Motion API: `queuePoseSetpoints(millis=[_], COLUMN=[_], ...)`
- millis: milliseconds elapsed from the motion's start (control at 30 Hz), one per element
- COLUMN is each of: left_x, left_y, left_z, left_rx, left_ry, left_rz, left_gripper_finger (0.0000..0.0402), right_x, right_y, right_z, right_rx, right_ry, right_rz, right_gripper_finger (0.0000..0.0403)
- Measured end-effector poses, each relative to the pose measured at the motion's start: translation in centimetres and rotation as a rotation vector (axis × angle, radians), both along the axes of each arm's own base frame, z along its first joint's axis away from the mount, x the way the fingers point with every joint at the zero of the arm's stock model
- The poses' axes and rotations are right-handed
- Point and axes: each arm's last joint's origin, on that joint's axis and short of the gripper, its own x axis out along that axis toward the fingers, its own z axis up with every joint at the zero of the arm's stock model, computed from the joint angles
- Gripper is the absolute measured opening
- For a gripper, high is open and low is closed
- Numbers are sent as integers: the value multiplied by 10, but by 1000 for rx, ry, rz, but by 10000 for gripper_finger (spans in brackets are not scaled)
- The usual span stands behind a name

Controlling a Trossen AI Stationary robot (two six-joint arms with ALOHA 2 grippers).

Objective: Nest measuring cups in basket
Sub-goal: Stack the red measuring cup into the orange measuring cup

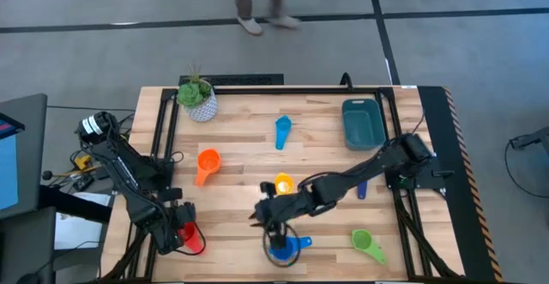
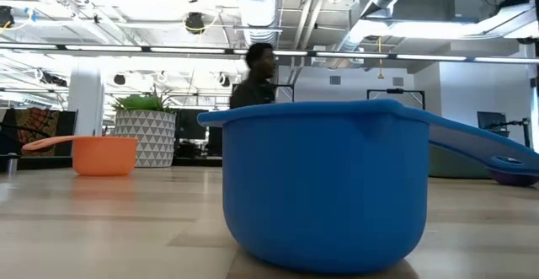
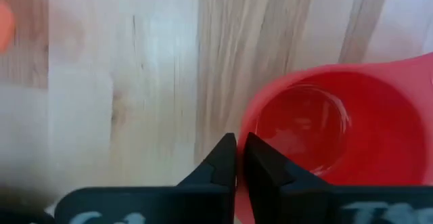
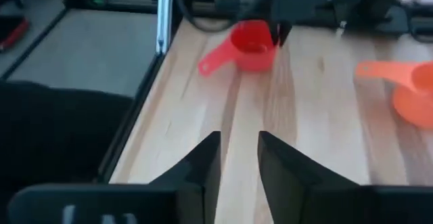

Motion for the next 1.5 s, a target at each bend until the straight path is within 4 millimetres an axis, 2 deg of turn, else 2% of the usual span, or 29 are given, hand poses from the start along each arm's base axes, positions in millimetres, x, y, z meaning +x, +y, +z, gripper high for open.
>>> queuePoseSetpoints(millis=[133,333,433,567,700,900,1033,1300,1500], left_x=[10,28,41,60,78,98,104,116,115], left_y=[5,13,26,53,87,141,168,199,212], left_z=[7,41,62,81,89,90,90,90,85], left_rx=[32,155,234,325,387,418,415,365,358], left_ry=[22,83,116,170,224,288,293,159,177], left_rz=[-108,-448,-526,-609,-697,-825,-873,-914,-919], left_gripper_finger=[3,2,2,1,1,0,0,0,0], right_x=[-34,-94,-116,-135,-144,-151,-157,-157,-154], right_y=[-27,-64,-73,-76,-68,-49,-40,-40,-47], right_z=[1,-26,-44,-66,-76,-74,-72,-73,-73], right_rx=[13,153,240,286,287,255,229,222,212], right_ry=[-34,-144,-213,-242,-228,-250,-264,-261,-256], right_rz=[-125,-257,-284,-344,-362,-331,-333,-341,-367], right_gripper_finger=[88,55,40,20,12,31,35,16,31])
